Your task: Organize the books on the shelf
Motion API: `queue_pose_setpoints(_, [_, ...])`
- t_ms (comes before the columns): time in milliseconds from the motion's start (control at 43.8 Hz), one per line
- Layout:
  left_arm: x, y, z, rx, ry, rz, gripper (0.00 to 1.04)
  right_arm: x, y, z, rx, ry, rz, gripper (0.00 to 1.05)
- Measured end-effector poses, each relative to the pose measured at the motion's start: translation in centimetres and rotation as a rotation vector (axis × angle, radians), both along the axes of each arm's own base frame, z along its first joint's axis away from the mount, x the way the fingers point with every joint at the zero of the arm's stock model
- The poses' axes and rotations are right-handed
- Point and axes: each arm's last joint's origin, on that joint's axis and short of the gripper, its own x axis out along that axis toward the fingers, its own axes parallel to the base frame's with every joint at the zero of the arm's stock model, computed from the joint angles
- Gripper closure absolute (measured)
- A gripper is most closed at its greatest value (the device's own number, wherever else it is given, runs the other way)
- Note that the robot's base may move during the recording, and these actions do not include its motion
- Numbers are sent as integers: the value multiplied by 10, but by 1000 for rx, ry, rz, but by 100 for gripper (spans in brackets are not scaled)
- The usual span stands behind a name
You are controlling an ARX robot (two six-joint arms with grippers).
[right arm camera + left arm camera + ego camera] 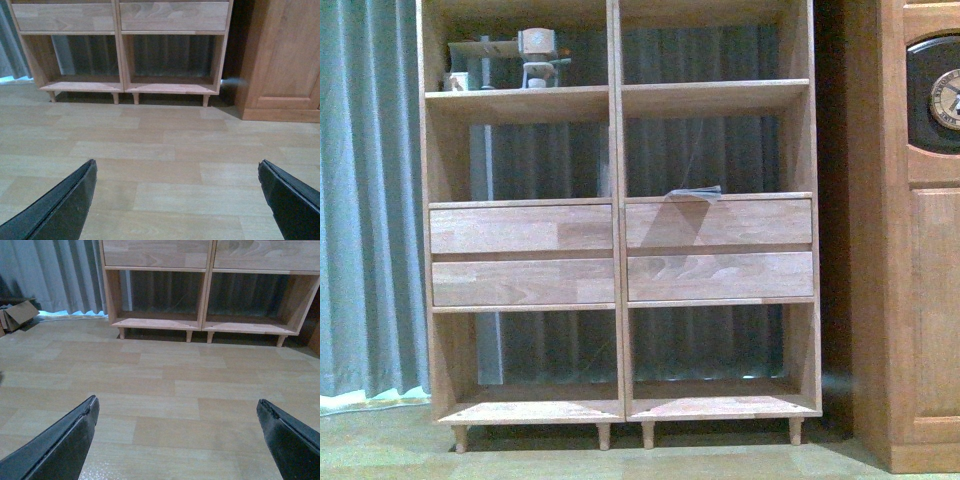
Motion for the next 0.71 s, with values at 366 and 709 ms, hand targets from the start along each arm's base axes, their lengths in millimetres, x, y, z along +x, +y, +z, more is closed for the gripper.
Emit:
queue_pose_setpoints(366, [0, 0, 0, 0, 0, 0, 7, 0, 0, 0, 0, 0, 2, 7])
queue_pose_setpoints(709, [0, 0, 0, 0, 0, 0, 7, 0, 0, 0, 0, 0, 2, 7])
